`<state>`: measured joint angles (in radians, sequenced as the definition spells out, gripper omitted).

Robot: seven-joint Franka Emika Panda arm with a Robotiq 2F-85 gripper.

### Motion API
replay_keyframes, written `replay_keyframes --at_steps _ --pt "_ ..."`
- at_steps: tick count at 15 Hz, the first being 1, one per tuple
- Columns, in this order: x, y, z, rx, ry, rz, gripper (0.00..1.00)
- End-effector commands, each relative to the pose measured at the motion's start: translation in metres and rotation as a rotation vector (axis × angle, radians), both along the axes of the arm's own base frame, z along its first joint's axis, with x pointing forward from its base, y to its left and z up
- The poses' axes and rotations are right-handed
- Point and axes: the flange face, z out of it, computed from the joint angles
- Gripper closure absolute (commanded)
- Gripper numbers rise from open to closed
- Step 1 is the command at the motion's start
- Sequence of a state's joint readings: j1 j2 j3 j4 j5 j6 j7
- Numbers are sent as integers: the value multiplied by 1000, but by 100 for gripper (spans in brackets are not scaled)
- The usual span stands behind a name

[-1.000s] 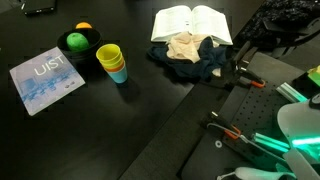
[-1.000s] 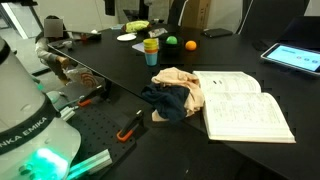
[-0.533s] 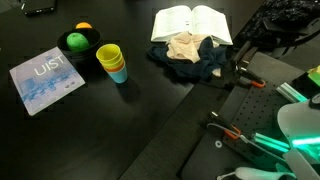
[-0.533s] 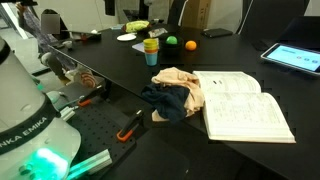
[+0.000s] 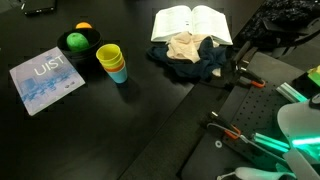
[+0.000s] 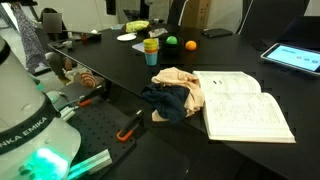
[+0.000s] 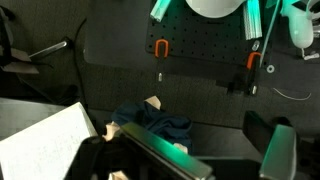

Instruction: Separate the cups

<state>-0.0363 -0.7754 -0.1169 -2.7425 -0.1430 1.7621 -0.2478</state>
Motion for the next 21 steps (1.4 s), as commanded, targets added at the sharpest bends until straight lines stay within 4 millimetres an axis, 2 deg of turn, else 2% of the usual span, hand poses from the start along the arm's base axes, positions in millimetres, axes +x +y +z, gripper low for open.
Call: replay_keyframes --at_steps 1,7,13,17,21 --pt "11 22 11 34 -99 30 0" --pt "31 64 19 109 -230 96 0" --pt "37 110 6 145 -193 208 0" --pt "41 127 -1 158 -159 254 0" --pt "48 133 -3 157 -142 287 0"
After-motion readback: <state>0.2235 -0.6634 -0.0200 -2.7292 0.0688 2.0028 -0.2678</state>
